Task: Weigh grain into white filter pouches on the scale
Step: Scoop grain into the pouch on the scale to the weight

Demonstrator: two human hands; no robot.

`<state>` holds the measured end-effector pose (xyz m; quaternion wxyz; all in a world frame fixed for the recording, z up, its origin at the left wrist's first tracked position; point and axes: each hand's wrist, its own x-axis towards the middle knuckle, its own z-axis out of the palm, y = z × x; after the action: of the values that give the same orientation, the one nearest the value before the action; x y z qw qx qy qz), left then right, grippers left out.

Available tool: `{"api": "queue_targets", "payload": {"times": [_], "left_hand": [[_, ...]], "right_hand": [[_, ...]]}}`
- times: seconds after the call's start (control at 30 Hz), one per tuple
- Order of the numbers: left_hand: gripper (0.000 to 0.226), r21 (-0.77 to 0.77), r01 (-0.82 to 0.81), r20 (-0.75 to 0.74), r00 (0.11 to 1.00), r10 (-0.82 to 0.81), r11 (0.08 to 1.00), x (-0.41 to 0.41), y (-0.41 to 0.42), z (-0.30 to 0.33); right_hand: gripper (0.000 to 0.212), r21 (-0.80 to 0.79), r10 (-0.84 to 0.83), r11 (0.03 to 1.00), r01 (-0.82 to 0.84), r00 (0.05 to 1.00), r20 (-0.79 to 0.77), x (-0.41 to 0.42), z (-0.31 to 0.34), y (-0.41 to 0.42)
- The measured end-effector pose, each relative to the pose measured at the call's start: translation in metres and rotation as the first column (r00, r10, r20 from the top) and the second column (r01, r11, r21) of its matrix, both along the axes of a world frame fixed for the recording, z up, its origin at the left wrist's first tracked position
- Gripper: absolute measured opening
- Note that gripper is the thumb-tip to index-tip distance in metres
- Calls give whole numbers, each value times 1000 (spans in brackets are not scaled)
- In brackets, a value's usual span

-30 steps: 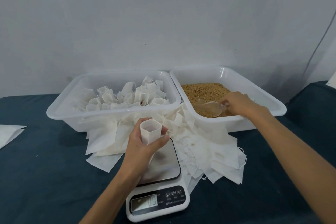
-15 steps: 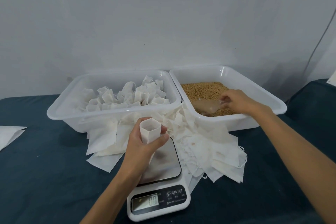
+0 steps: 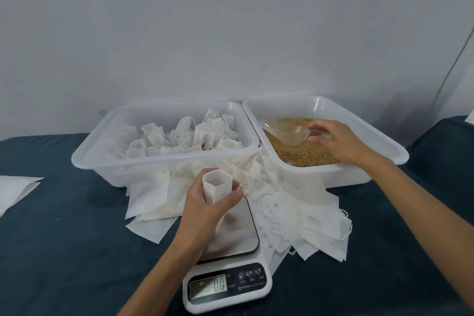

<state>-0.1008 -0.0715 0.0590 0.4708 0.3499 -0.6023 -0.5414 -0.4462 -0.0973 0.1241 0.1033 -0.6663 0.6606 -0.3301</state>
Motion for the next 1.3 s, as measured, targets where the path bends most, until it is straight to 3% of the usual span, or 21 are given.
{"api": "queue_targets", "payload": {"times": [0.17, 0.3, 0.4, 0.5, 0.6, 0.8, 1.3], "left_hand": [[36, 11, 9, 11, 1000, -9, 1000, -1, 0, -1], [35, 28, 6, 14, 1000, -6, 1000, -1, 2, 0], [37, 49, 11, 7, 1000, -12, 999, -1, 3, 0], [47, 62, 12, 7, 1000, -12, 998, -2, 4, 1], [51, 59, -2, 42, 999, -1, 998, -2, 4, 0], [53, 53, 0, 50, 999, -3, 999, -2, 4, -1], [58, 69, 29, 30, 999, -31, 997, -2, 1, -5]], "right_hand": [[18, -7, 227, 974, -227, 973, -51, 45, 21, 20], [21, -3, 309, 950, -314, 938, -155, 70, 37, 32], [21, -20, 258, 961, -276, 921, -292, 78, 47, 37], [27, -65, 164, 972, -226, 850, -500, 84, 58, 42], [29, -101, 89, 977, -187, 790, -607, 90, 66, 46], [33, -105, 45, 982, -158, 728, -684, 103, 74, 47], [38, -245, 7, 925, -291, 657, -754, 112, 78, 45]]}}
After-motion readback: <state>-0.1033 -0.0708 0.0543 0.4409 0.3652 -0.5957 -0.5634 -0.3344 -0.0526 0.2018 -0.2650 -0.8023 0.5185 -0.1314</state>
